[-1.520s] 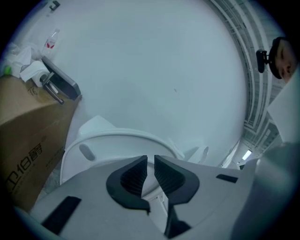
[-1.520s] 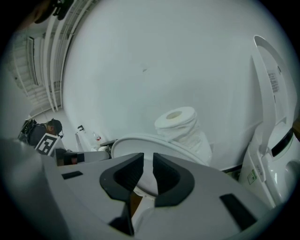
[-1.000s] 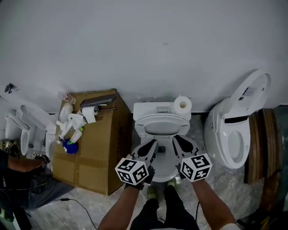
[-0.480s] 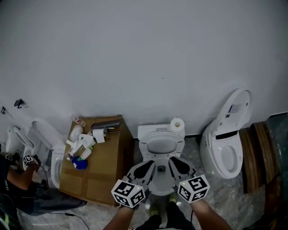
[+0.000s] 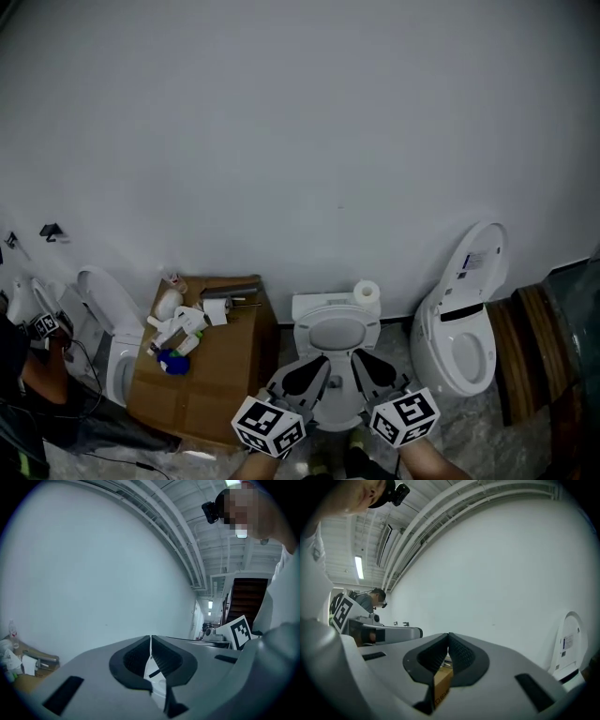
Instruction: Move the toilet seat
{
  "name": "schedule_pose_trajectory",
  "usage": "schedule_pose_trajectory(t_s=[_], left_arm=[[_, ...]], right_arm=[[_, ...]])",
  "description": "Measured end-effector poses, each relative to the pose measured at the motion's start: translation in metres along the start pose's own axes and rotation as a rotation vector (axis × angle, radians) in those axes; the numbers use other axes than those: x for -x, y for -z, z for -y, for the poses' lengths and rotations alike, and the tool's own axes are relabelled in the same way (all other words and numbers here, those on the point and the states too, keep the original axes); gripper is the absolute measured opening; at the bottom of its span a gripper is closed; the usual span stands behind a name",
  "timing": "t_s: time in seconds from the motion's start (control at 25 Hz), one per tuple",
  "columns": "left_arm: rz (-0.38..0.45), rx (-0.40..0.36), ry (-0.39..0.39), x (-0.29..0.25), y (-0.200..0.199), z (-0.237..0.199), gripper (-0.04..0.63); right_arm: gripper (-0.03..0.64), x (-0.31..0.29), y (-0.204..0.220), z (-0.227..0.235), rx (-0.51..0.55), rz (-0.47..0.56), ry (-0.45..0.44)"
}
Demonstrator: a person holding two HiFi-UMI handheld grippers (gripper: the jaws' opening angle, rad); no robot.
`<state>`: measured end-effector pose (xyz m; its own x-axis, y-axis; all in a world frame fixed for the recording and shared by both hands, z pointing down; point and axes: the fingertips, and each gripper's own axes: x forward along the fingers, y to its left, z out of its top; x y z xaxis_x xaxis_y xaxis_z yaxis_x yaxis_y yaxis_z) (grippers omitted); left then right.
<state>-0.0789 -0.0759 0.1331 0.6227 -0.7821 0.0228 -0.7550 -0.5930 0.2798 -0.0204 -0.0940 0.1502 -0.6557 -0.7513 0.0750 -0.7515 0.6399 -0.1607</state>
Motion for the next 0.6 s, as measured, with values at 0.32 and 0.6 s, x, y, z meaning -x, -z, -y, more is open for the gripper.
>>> schedule_pose_trajectory(t_s=[0.32, 0.6], left_arm=[[0.049, -0.055, 0.0, 0.013, -0.025, 0.016, 0.02], [0.058, -0.067, -0.004, 0.023, -0.029, 0.019, 0.02]], right_arm=[[0.015, 0.015, -0.024, -0.016, 0.036, 0.055, 0.013], [0.015, 0.02, -0.028, -0.028, 0.046, 0.063, 0.011]])
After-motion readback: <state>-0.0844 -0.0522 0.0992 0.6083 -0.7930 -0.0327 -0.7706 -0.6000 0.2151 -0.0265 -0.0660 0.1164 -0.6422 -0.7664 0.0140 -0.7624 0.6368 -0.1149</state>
